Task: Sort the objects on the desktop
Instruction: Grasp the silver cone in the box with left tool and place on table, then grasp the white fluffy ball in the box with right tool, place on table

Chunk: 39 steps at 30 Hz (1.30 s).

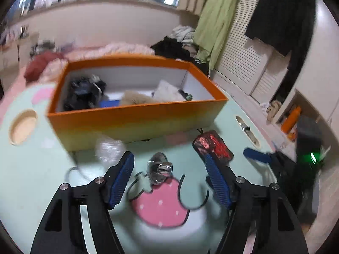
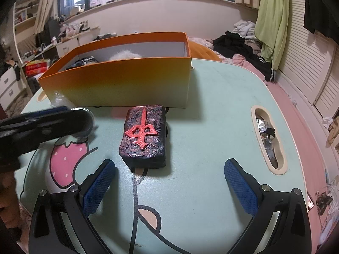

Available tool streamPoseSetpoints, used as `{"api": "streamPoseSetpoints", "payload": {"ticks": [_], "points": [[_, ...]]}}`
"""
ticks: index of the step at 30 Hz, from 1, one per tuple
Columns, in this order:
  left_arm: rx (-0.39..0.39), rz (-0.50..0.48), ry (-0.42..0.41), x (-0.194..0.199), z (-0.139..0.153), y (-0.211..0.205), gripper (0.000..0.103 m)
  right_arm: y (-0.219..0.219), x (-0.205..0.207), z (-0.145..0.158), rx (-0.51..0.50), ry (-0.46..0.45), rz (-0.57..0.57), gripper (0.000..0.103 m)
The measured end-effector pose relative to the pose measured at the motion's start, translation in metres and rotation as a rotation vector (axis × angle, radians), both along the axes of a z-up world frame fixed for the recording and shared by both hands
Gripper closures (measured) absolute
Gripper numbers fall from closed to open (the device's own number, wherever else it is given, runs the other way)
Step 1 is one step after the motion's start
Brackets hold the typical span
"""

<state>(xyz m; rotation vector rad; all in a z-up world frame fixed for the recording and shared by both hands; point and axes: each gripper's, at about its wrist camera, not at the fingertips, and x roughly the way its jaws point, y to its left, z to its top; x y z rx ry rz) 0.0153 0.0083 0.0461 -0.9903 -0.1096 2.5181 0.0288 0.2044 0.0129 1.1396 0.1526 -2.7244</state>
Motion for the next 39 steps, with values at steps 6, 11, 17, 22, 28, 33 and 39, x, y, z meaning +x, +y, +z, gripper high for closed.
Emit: {"api": "streamPoseSetpoints", "payload": {"ticks": [6,11,17,22,28,33,39], "points": [[-0.164,0.102,-0.001,0.031,-0.021,-0.019,0.025,0.002,0.0,0.0,0.001,0.001,0.001,0.0],[-0.173,0.185,-0.011,0.031,-0.032,-0.026,0.019,0.003,-0.001,0.001,-0.001,-0.001,0.002,0.0],[-0.22,0.176,0.022,0.033,-0.036,-0.014,0.006,0.01,-0.002,0.011,-0.078,0.013,0.021,0.006],[-0.221,0.179,0.023,0.027,-0.043,-0.011,0.006,0.026,-0.03,0.053,-0.377,-0.076,0.123,0.038],[-0.222,0.177,0.024,0.027,-0.044,-0.01,0.006,-0.022,-0.096,0.099,-0.236,-0.082,0.134,0.054],[-0.219,0.17,0.027,0.027,-0.044,-0.011,0.006,-0.048,-0.164,0.082,-0.239,-0.295,0.128,0.054],[-0.217,0.168,0.029,0.029,-0.046,-0.011,0.006,-0.072,-0.161,0.063,-0.044,-0.313,0.173,0.074]]}}
